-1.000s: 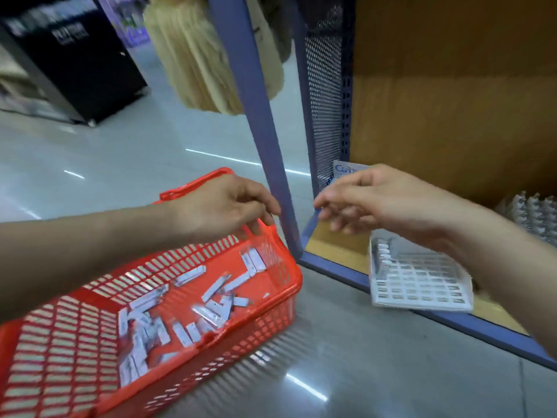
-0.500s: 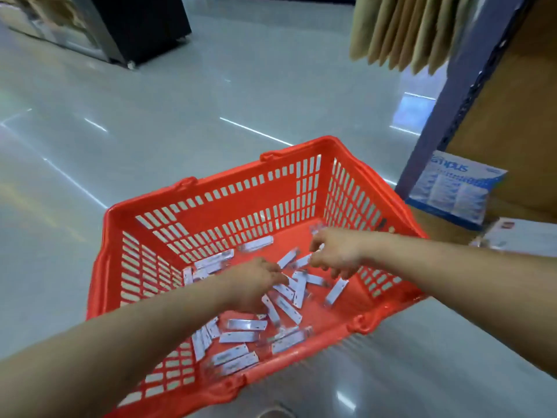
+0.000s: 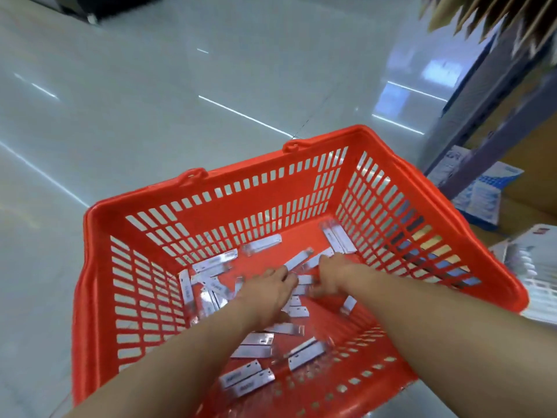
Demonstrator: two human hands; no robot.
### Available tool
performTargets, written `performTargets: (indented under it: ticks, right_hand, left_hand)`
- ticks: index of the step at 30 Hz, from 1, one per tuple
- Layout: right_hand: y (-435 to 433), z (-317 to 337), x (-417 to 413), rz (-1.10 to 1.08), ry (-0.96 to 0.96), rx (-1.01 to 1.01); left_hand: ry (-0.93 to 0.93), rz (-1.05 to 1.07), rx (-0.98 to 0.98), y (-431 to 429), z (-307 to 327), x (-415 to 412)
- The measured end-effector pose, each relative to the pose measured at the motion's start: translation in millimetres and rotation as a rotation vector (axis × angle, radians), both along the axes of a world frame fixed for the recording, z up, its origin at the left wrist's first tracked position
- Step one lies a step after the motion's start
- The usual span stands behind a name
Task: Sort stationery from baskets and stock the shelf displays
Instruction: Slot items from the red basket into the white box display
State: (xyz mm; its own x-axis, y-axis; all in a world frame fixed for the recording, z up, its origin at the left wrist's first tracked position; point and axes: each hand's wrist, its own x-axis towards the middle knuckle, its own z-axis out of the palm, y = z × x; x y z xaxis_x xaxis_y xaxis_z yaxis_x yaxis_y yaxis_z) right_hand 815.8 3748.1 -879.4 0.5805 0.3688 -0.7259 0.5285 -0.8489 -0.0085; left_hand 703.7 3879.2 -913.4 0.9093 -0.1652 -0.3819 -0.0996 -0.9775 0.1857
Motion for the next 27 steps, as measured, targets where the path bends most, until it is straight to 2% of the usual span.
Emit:
performTargets:
  ticks: [6, 10, 13, 17, 20, 24, 27]
  right_hand:
    - [14, -15, 3, 0.219, -0.245, 0.166]
    - [17, -26, 10, 0.199, -0.183, 0.190]
    - [17, -32, 14, 0.167, -0.185, 0.268]
    - [15, -32, 16, 0.014, -0.123, 0.338]
    - [13, -35, 15, 0.050, -0.200, 0.327]
    - [11, -36, 17, 0.129, -0.165, 0.336]
    - [10, -35, 18, 0.120, -0.178, 0.377]
  left_hand:
    - [-0.050, 0.164, 0.017, 14, -9, -1]
    - [-0.021, 0.374, -0.044, 13, -7, 2]
    - [-0.024, 0.351, -0.039, 6, -10, 2]
    - [-0.022, 0.372, -0.037, 8, -9, 9]
    - [-0.047, 0.345, -0.001, 9, -6, 17]
    - [-0.051, 0.309, -0.107, 7, -7, 22]
    - [-0.037, 0.251, -0.046, 3, -10, 16]
